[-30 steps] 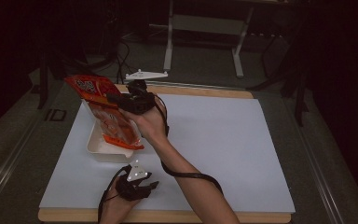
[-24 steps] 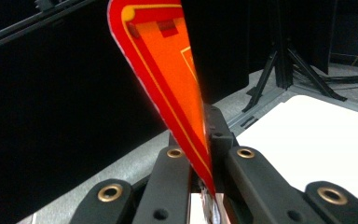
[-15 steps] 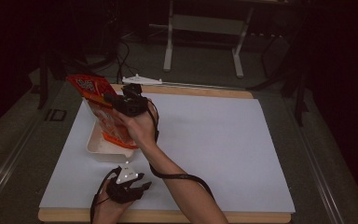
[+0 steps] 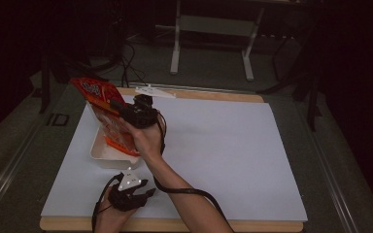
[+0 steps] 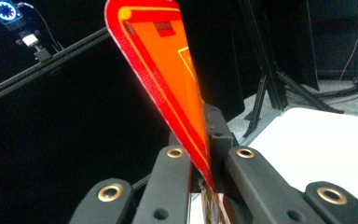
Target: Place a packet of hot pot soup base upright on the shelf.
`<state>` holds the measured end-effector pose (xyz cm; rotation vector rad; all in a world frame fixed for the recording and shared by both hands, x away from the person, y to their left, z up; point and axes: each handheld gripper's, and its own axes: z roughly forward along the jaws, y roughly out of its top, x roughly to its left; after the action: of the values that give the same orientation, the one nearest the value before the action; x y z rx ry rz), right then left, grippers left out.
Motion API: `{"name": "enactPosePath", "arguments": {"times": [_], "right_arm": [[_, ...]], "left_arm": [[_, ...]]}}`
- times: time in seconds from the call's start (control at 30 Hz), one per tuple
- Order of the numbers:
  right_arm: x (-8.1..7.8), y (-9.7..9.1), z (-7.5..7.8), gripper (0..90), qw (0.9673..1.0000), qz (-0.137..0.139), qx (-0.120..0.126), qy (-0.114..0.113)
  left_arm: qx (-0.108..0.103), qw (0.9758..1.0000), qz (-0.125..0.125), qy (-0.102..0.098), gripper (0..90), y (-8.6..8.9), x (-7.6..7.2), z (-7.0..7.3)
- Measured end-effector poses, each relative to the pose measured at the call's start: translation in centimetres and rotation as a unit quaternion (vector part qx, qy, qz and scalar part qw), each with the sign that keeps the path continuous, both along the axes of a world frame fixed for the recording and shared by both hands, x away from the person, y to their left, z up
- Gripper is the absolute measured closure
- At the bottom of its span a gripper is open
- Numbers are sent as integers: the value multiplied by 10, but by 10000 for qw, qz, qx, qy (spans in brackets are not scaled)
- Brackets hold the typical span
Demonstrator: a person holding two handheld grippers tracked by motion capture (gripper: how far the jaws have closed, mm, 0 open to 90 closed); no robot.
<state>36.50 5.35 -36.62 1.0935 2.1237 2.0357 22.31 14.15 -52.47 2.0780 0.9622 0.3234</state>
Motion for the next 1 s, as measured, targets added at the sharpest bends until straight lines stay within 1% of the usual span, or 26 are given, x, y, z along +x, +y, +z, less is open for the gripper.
{"name": "enactPosePath", "arguments": {"times": [0.03, 0.07, 0.1, 0.13, 0.17, 0.2, 0.23, 0.27, 0.3, 0.37, 0.47, 0.5, 0.53, 0.57, 0.63, 0.67, 0.7, 0.73, 0.77, 0.8, 0.83, 0.87, 0.9, 0.93, 0.97, 1.0], "right_arm": [[1, 0, -3, 900, 10000, 46, 16, 72], [1, 0, -3, 900, 10000, 46, 16, 72], [1, 1, -9, 900, 9998, 74, 35, 165], [1, 2, -11, 900, 9996, 133, 57, 243], [1, 3, -13, 900, 9995, 132, 52, 296], [1, 3, -13, 900, 9995, 132, 52, 296], [1, 4, -16, 900, 9992, 169, 68, 348], [1, 6, -20, 900, 9982, 210, 167, 543], [2, 6, -21, 900, 9974, 224, 232, 648], [4, 7, -23, 900, 9947, 273, 409, 898], [5, 9, -24, 900, 9943, 255, 396, 957], [5, 10, -26, 899, 9955, 270, 192, 893], [6, 10, -27, 898, 9958, 287, 55, 866], [7, 10, -28, 896, 9958, 347, -67, 839], [10, 10, -28, 893, 9951, 390, -390, 826], [10, 10, -28, 893, 9951, 390, -390, 826], [11, 9, -28, 893, 9948, 459, -511, 749], [11, 9, -28, 888, 9948, 459, -511, 749], [13, 11, -20, 864, 9909, 667, -1058, 503], [13, 14, -17, 857, 9876, 770, -1316, 379], [12, 16, -14, 854, 9833, 826, -1608, 198], [12, 16, -14, 854, 9833, 826, -1608, 198], [10, 21, -10, 840, 9744, 869, -2071, -63], [10, 21, -10, 840, 9744, 869, -2071, -63], [11, 28, -8, 812, 9638, 1041, -2450, -153], [11, 30, -8, 801, 9601, 1100, -2566, -173]], "left_arm": [[-15, 10000, 20, -1, 551, 0, 0, 0], [-15, 10000, 20, -1, 550, 0, 0, 0], [-22, 10000, 44, 0, 550, 1, 1, 0], [-25, 10000, 59, -3, 550, 2, 1, 0], [-25, 10000, 68, -7, 550, 3, 1, 0], [-25, 10000, 68, -7, 550, 3, 1, 0], [-33, 10000, 90, -13, 550, 4, 1, 1], [-21, 9999, 102, -20, 550, 5, 2, 1], [-37, 9999, 139, -29, 550, 7, 2, 1], [-56, 9998, 170, -31, 550, 9, 2, 2], [-58, 9998, 193, -42, 550, 11, 2, 2], [-72, 9998, 208, -36, 550, 12, 3, 3], [-57, 9997, 220, -47, 550, 13, 3, 3], [-57, 9997, 220, -47, 550, 13, 3, 3], [-83, 9997, 239, -25, 550, 14, 3, 2], [-83, 9997, 239, -25, 550, 14, 3, 2], [-83, 9997, 239, -25, 550, 14, 3, 2], [-86, 9996, 254, -25, 550, 14, 4, 2], [-78, 9997, 249, -27, 550, 14, 4, 2], [-66, 9997, 241, -23, 550, 13, 4, 2], [-55, 9997, 238, -24, 550, 13, 4, 2], [-55, 9997, 238, -24, 550, 13, 4, 2], [-49, 9997, 234, -20, 550, 13, 4, 2], [-49, 9997, 234, -20, 550, 13, 4, 2], [-49, 9997, 236, -25, 550, 13, 4, 2], [-43, 9997, 230, -24, 551, 13, 4, 2]]}}
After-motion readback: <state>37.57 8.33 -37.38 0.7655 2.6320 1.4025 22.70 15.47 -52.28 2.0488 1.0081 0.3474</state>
